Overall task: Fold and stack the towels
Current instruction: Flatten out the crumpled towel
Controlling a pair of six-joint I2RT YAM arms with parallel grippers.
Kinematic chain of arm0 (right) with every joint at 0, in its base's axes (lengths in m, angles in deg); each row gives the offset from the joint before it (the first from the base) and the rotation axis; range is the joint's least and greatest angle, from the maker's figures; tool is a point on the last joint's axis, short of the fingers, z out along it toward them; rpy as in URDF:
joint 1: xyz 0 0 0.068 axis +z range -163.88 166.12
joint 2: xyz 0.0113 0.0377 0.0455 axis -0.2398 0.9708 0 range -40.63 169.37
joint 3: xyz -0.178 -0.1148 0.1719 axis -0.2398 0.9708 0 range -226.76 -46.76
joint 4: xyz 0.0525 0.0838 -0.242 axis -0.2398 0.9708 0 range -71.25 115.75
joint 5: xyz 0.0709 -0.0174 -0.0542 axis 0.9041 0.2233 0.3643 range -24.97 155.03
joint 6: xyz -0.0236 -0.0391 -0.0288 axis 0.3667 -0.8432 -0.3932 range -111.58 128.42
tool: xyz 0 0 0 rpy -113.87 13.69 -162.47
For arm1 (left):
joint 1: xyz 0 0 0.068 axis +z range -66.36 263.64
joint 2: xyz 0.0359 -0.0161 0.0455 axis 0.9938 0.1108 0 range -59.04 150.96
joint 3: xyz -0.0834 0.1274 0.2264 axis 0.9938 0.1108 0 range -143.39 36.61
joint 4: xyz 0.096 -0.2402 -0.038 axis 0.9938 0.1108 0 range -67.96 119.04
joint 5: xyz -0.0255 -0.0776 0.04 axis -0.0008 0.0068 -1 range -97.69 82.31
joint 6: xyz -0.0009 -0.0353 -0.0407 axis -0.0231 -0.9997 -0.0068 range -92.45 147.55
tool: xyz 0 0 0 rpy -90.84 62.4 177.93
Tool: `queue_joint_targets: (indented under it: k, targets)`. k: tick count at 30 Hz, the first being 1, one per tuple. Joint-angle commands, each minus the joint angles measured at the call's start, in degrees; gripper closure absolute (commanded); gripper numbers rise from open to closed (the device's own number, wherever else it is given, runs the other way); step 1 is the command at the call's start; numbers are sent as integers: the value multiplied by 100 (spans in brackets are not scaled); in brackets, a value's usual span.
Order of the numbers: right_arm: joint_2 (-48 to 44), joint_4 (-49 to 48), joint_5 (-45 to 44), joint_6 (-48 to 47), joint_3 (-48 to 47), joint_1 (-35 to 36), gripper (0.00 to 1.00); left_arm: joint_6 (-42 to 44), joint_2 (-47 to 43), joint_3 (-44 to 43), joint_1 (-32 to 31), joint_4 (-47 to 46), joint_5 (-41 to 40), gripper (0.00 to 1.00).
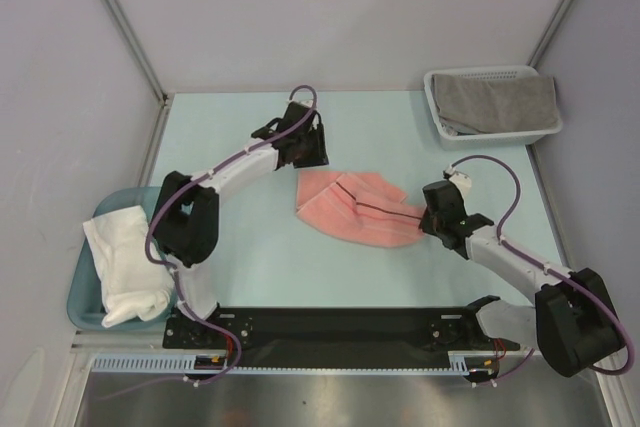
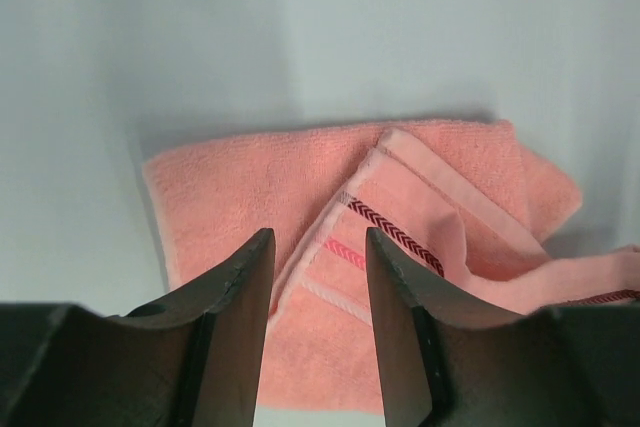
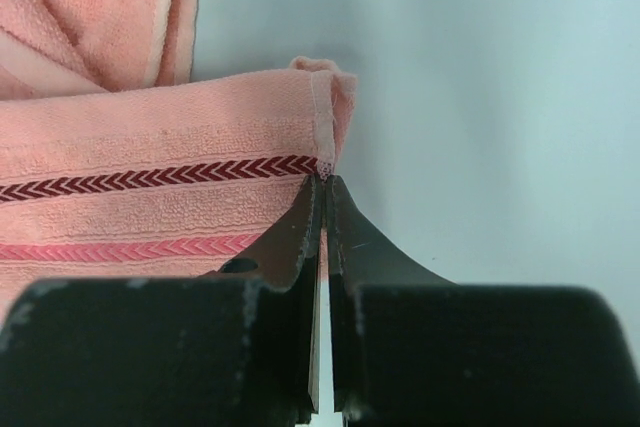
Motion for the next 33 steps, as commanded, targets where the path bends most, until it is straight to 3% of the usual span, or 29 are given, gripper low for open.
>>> queue_joint_targets:
  k: [1, 8, 26, 30, 33]
  targets:
    - [-72, -90, 135, -55, -125, -181, 100, 778, 602, -731, -55, 642, 290, 53]
    - [43, -257, 355, -170, -143, -418, 100, 1395, 1447, -1620, -116, 1021, 712, 54]
    - [-18, -362, 478, -196, -99, -454, 100, 1641, 2239, -2139, -292, 739, 1143, 52]
    - [-45, -362, 487, -205, -91, -471, 100, 1624, 2213, -2113, -292, 713, 1143, 56]
    - [-45, -362, 487, -205, -108, -471, 100, 1668, 2169, -2086, -292, 713, 1135, 65]
